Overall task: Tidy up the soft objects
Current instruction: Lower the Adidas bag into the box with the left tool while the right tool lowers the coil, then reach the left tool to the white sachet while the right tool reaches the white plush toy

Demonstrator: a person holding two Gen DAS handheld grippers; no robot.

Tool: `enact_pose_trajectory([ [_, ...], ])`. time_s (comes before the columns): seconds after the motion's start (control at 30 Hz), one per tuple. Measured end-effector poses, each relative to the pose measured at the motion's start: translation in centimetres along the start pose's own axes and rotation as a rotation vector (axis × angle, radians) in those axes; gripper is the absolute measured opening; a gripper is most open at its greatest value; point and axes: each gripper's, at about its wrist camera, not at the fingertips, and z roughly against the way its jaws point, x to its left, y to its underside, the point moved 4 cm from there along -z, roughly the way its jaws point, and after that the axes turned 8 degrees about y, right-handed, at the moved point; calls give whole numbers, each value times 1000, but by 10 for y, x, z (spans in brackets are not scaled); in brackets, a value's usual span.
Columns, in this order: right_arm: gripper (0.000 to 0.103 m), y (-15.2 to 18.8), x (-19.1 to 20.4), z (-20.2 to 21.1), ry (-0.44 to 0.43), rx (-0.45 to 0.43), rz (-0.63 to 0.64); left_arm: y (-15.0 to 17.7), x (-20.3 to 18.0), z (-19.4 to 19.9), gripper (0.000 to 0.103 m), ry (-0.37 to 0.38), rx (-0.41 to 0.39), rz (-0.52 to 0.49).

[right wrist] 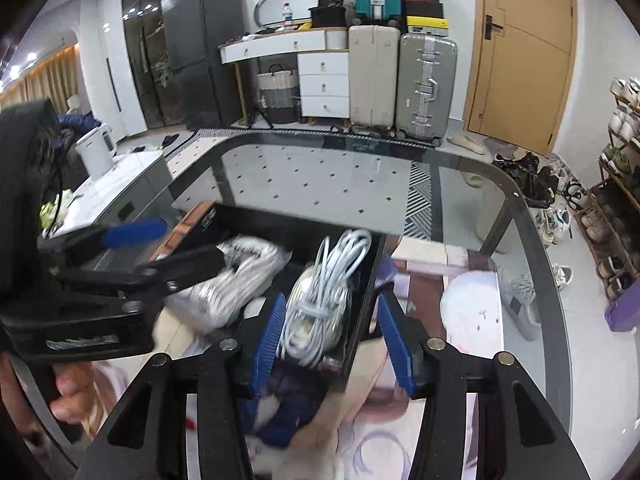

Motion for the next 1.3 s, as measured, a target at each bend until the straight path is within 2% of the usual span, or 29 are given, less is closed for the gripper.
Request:
enact_pose_trajectory([
  [0.17,50,27,6,16,-62,33,27,30,-19,24,88,-42,50,-124],
  [0.23,50,38,7,19,-65,46,43,40,-24,31,88,-45,56,-146],
  [0.33,50,54,7,19,-88,64,59,58,-28,37,88,-10,90,-130],
  [0.47,50,75,5,13,-100,103,86,91,-35,34,88,72,183,-103],
  [0.6,50,84,2,14,-86,110,91,117,-37,40,88,68,201,-66],
  [0.83,50,87,18,16,-26,112,185,128,-46,36,88,98,233,-41],
  [1.0,50,85,10,5,-20,127,163,129,-56,22,88,126,264,-13],
  [1.1,50,86,9,4,-15,129,175,127,-57,15,88,89,262,-17],
  [1.3,50,91,3,1,-9,143,185,130,-65,7,87,17,269,-98],
])
